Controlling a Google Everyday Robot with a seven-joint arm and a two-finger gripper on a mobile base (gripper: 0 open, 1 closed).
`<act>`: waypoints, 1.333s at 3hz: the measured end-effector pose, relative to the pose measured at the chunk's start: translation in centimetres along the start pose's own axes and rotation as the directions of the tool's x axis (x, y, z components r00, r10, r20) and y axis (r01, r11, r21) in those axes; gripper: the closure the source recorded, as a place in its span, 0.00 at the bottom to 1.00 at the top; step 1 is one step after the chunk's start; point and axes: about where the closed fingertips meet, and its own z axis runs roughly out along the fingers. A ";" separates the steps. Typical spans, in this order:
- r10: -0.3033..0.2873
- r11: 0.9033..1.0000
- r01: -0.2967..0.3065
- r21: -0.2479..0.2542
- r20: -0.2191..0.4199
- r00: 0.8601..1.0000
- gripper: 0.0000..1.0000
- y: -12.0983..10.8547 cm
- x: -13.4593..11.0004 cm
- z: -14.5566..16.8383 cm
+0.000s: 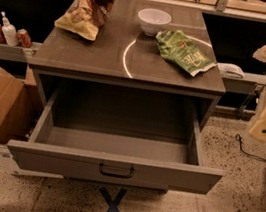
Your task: Close top drawer
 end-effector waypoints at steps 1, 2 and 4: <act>0.000 1.000 0.000 0.000 0.000 1.000 0.00 0.0 0.0 0.0; 0.002 1.000 -0.001 -0.029 0.030 1.000 0.00 1.6 0.1 3.2; 0.018 0.992 0.013 -0.123 0.243 0.970 0.00 8.1 0.0 12.5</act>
Offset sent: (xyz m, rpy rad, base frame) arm -0.0308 0.0378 -0.1862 0.1823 0.1234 0.0613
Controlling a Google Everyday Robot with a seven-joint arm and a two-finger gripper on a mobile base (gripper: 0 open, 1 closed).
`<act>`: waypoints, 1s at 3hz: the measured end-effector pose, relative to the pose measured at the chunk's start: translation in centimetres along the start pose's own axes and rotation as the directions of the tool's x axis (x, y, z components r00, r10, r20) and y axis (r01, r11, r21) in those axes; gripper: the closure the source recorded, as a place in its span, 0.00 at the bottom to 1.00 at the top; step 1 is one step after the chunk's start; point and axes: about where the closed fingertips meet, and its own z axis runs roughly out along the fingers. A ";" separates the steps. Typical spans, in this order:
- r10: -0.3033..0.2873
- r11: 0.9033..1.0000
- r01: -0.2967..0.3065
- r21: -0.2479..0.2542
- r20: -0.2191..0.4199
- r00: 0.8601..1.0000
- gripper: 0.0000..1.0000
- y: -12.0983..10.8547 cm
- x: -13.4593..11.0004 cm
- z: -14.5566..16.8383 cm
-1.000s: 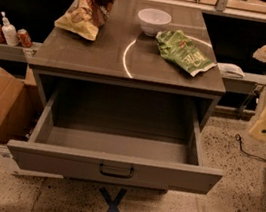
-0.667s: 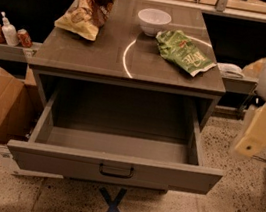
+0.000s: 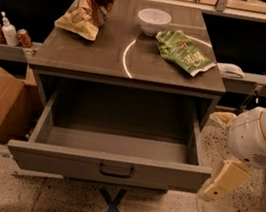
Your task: Close top drawer
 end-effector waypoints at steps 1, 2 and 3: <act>-0.001 1.000 0.001 -0.001 0.000 1.000 0.00 0.0 0.0 0.0; -0.042 0.999 0.042 -0.015 0.004 0.999 0.00 -0.1 -0.1 0.5; -0.112 0.990 0.113 -0.080 0.011 0.994 0.00 1.1 0.5 3.2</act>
Offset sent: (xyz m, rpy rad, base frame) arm 0.0075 0.0031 -0.0123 -0.0045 -0.0052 0.1032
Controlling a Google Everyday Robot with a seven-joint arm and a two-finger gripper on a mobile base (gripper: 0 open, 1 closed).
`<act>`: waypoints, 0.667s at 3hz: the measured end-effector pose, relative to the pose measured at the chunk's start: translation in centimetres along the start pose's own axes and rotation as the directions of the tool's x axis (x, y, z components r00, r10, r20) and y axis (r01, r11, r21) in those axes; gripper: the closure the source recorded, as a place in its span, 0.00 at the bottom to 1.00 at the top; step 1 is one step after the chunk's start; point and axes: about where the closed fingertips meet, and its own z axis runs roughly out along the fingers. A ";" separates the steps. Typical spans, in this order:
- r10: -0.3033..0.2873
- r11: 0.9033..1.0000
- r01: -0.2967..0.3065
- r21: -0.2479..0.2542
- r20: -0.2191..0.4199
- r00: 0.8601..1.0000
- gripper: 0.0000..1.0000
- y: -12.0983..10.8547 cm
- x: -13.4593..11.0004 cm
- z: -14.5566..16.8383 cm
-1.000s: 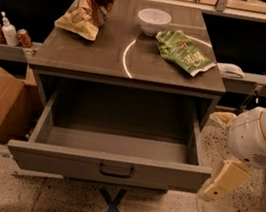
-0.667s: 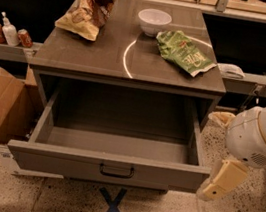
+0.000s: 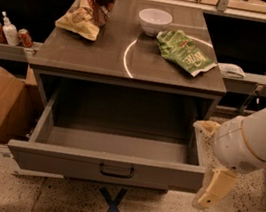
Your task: Close top drawer
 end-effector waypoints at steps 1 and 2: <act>-0.058 0.996 0.058 -0.067 0.006 0.998 0.16 2.2 0.0 2.8; -0.055 0.995 0.054 -0.089 -0.009 0.998 0.40 3.8 1.1 5.5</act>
Offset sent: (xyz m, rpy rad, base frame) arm -0.0420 0.0205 -0.0979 -0.0270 0.0841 0.0837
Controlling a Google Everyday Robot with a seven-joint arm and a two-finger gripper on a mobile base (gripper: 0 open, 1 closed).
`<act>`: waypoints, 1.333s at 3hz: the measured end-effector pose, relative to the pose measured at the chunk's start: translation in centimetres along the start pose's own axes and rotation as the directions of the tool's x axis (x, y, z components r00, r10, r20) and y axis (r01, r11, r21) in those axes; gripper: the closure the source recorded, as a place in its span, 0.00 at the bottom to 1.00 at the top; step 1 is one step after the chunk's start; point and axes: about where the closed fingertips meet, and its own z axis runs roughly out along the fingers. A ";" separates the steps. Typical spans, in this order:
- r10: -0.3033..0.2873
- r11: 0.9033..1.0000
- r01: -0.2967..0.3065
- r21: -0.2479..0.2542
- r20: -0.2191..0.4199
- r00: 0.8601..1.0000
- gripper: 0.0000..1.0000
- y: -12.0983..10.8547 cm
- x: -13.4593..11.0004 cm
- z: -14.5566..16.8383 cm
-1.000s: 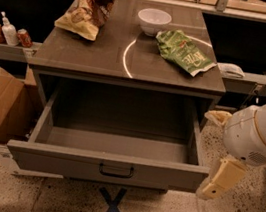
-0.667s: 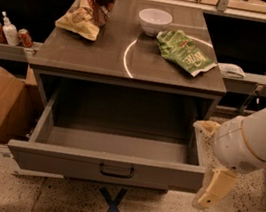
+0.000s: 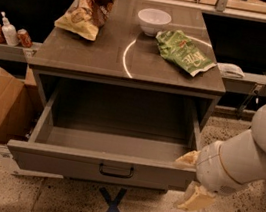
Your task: Close top drawer
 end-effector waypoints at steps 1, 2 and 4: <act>0.018 1.000 -0.018 -0.006 -0.004 1.000 0.63 0.5 1.8 2.6; 0.055 0.998 -0.055 -0.022 -0.012 0.998 0.86 0.3 4.3 6.6; 0.133 0.991 -0.133 0.005 -0.013 0.991 1.00 -3.4 8.0 12.8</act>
Offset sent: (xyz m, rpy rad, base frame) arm 0.0107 -0.0204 -0.1393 -0.0081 0.0817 -0.0818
